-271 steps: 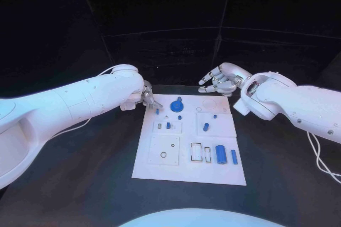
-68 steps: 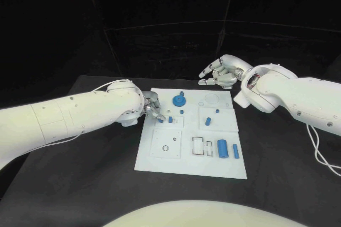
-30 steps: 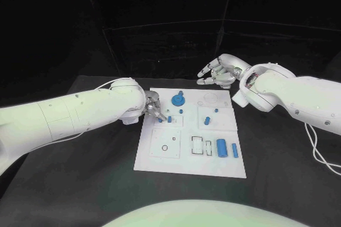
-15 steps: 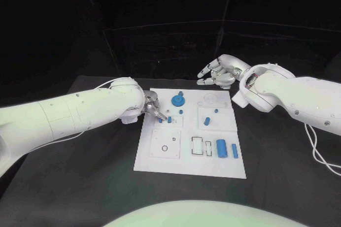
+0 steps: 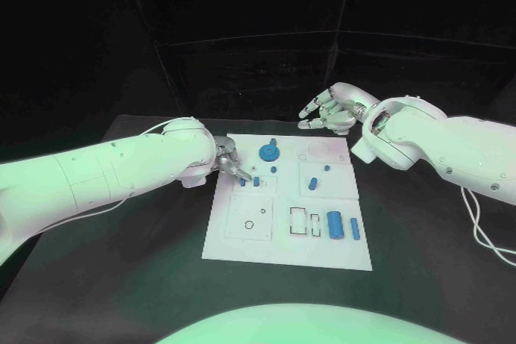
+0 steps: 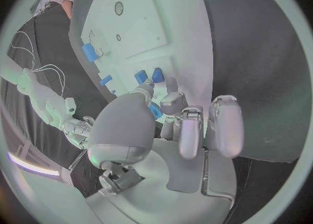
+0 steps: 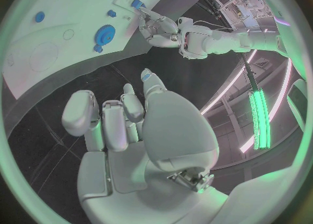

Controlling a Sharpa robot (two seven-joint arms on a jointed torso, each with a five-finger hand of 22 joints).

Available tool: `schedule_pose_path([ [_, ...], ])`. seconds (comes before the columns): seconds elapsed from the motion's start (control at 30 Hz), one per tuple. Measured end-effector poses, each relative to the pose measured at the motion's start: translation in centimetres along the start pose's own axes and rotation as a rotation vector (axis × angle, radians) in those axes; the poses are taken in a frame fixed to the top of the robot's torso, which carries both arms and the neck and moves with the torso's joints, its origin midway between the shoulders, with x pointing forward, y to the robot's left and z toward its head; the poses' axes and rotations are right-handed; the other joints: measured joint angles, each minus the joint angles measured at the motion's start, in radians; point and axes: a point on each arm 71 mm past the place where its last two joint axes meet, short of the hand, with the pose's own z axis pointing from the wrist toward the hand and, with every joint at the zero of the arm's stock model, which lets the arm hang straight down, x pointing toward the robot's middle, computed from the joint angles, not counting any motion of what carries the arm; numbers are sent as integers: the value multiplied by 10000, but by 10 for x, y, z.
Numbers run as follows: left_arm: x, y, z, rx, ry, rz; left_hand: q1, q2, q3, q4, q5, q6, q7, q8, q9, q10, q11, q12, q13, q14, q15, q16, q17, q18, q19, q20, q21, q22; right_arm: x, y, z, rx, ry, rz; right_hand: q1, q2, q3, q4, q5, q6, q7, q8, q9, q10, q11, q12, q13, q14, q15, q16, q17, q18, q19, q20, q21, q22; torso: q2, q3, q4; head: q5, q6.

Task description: Assemble the parts on the task board

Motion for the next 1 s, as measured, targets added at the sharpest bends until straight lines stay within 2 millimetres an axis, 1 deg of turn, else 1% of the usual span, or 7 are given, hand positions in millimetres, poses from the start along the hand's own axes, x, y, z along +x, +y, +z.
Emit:
schedule_pose_path([
  [0.2,-2,6,-4,89,-288,-427,-88,88,-271,48,0,-33,28,0,0,-27,-23,-47,-139,0,0,0,0,-1,0,0,-56,0,0,0,0,2,-4,-14,0,0,0,0,0,0,0,0,0,0,0,0,1,0,0,0,0,0,0,0,0,0,-6,0,-1,-13,10],
  [0.43,-10,10,-10,832,-946,-1906,11,513,-851,40,-1,-799,363,-391,-169,-1244,236,-1440,-1845,25,54,0,0,2,-77,76,-828,-303,-1,-1,0,15,-15,-25,0,0,0,0,0,0,0,0,0,0,0,0,1,0,0,1,0,0,0,0,0,1,-11,0,1,-54,54],
  [0.57,-13,7,-11,1568,-1245,-2843,340,631,-1138,3,-1,-1301,615,-733,-385,-2184,466,-2387,-2917,7,294,-280,0,238,-456,265,-1650,-1099,-1,-1,0,23,-21,-31,0,0,0,0,0,0,0,0,0,0,0,0,1,0,0,1,0,0,0,0,0,1,-10,1,5,-58,66],
  [0.63,-16,3,-11,2033,-1429,-3244,859,666,-1238,-119,-1,-1720,857,-1051,-625,-2921,735,-2885,-3240,3,517,-1201,0,641,-1310,433,-3236,-2633,-1,-1,0,27,-25,-32,0,0,0,0,0,0,0,0,0,0,0,0,1,0,0,1,0,-1,0,0,0,1,-9,6,7,-58,89],
  [0.77,-20,-10,-9,2988,-1808,-3688,2294,735,-1016,-754,-1,-2137,1274,-1596,-1170,-4366,1177,-4005,-4011,-1334,941,-3442,-1862,1088,-3080,802,-6307,-5350,-1,-1,0,30,-27,-34,0,0,0,0,0,0,0,-1,0,0,0,0,2,0,0,1,0,0,0,0,0,1,-7,9,9,-58,133],
  [0.87,-22,-19,-7,3629,-2062,-3709,2917,720,-925,-1038,-1,-2141,1368,-2006,-1662,-4705,1311,-4616,-4622,-2349,1085,-4755,-3371,1090,-3447,1008,-7038,-5873,-1,-1,0,25,-24,-33,0,0,0,0,0,0,0,-1,0,0,0,0,2,0,0,2,1,0,0,0,0,1,-1,9,7,-75,163],
  [1.0,-23,-29,-4,4425,-2495,-3217,3433,549,-942,-1351,-1,-1733,1316,-2494,-2285,-4718,1325,-5283,-5389,-2575,1073,-5320,-4192,1238,-3364,1077,-7487,-6242,0,-1,1,13,-16,-31,0,0,0,0,0,0,0,-1,0,0,0,0,2,0,0,2,-5,0,0,0,0,1,5,7,-12,-134,199],
])
